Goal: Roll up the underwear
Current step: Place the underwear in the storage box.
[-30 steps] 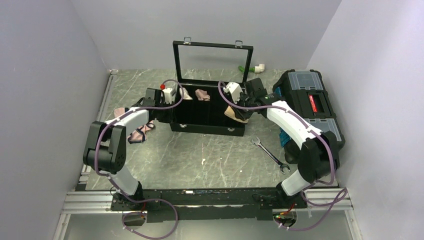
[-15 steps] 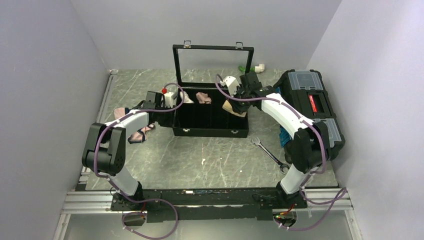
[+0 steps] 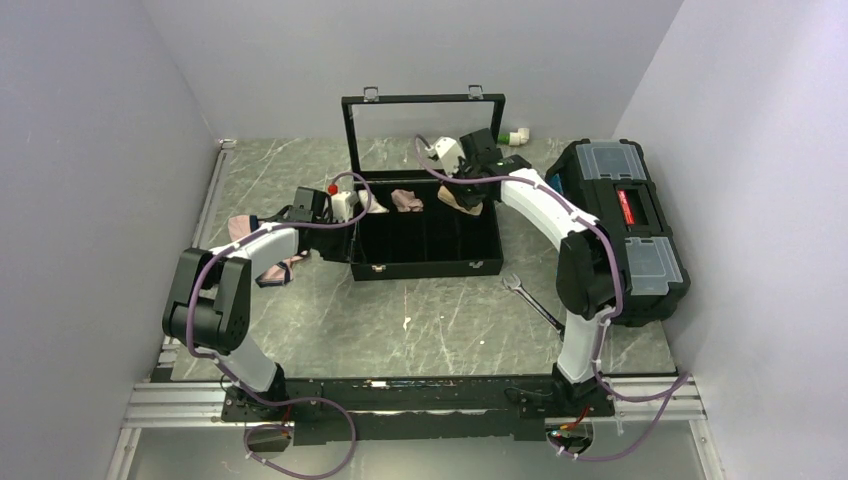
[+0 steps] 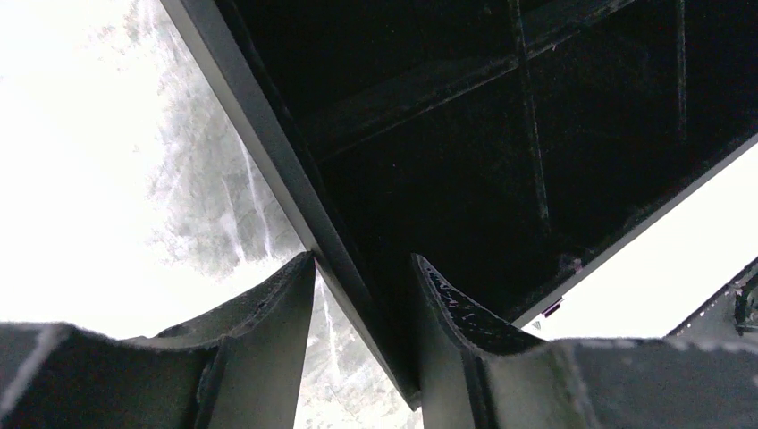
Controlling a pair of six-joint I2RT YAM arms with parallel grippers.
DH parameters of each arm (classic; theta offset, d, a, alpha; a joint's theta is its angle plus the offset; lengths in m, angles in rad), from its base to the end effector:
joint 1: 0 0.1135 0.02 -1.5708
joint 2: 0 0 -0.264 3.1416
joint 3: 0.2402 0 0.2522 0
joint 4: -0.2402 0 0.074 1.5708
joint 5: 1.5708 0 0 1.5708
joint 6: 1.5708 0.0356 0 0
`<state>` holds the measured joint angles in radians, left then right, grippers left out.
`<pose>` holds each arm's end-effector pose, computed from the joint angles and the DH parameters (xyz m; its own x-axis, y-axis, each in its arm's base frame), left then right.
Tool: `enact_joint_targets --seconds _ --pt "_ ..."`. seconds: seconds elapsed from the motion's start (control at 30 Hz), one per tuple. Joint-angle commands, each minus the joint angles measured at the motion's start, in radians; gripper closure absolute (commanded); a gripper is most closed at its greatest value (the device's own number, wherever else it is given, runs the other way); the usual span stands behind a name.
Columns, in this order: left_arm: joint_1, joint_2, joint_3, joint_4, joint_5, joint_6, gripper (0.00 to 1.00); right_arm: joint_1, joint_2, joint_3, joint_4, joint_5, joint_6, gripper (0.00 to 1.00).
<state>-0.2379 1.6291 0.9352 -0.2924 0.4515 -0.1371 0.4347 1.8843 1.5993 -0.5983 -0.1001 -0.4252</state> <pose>0.3079 -0.0906 0.1781 -0.8638 0.0829 -0.4969 0.3311 0.8369 -0.4359 0.3820 0.1813 0.2688 -0.4420 -0.6577 -0.6100 -0.7233 0.6635 -0.1914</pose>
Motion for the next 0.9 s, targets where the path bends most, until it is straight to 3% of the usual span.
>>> enact_joint_targets --seconds 0.0,0.23,0.87 --pt "0.005 -0.042 -0.025 -0.137 0.061 0.026 0.51 0.05 0.041 0.078 0.035 0.11 0.011 1.0" --pt "0.044 -0.055 -0.019 -0.134 0.072 0.04 0.37 0.091 0.118 0.148 0.063 0.213 0.007 1.0" --pt "0.114 -0.186 0.021 -0.145 0.089 0.108 0.31 0.108 0.26 0.284 0.046 0.329 -0.041 1.0"
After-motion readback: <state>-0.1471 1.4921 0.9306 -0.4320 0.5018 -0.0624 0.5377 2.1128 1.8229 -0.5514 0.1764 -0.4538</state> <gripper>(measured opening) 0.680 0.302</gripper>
